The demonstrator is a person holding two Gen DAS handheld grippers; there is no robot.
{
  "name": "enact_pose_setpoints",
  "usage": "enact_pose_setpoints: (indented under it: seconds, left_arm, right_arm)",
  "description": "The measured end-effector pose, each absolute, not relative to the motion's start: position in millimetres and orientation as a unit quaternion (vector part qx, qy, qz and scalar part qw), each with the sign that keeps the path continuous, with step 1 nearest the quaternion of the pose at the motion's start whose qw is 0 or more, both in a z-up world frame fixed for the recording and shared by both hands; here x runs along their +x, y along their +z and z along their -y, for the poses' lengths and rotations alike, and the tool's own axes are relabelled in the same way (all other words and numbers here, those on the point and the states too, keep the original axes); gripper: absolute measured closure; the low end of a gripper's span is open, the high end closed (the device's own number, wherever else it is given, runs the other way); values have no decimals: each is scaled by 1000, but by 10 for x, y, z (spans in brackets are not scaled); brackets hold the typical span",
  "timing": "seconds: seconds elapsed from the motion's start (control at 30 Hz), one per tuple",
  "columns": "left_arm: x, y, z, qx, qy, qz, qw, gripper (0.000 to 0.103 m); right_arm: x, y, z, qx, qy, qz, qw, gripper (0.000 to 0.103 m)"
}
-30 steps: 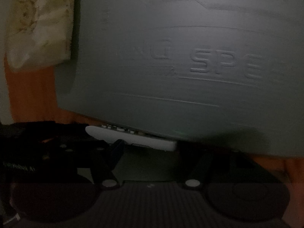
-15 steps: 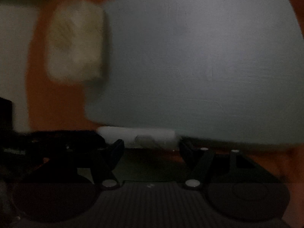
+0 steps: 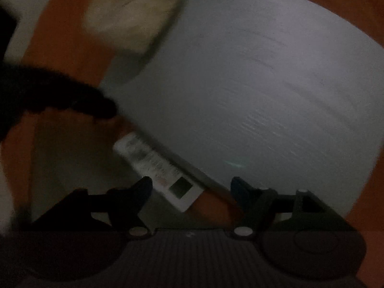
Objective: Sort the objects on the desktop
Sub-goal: 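Grasp the white remote with the right tool and lift it toward the box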
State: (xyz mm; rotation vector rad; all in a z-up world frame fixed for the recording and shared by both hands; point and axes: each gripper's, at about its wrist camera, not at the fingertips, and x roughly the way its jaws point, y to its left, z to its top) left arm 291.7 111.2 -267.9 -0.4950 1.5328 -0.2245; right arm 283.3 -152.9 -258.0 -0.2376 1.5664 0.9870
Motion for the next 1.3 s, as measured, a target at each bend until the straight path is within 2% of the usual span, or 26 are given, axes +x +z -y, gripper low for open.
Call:
enact_pose_setpoints:
  seconds: [0.1, 0.23, 0.33, 0.53, 0.8, 1.03, 1.3]
  left_arm:
    - [2858, -2707, -1244, -232, -92, -687, 683, 26]
    - [2749, -2599, -1481, -233, -91, -682, 687, 26]
    - [2689, -2656, -1387, -235, -88, -684, 685, 26]
    - [2649, -2744, -1226, -233, -85, -695, 675, 26]
    - [2602, -2830, -1157, -232, -82, -705, 665, 25]
    - [2659, -2797, -1142, -238, -80, -701, 668, 23]
    - [2669, -2817, -1195, -246, -68, -696, 671, 21]
  right_arm:
    - [2837, -2699, 1379, -94, 456, -694, 548, 30]
    - [2879, -2904, 1366, -62, 454, -733, 503, 32]
    - [2893, -3043, 1318, -58, 461, -742, 484, 33]
    - [2700, -2997, 1101, -160, 523, -673, 497, 33]
    - [2521, -3129, 890, -221, 554, -652, 468, 33]
    - [2022, -3041, 795, -335, 572, -568, 489, 33]
    - [1520, -2841, 963, -405, 591, -421, 557, 33]
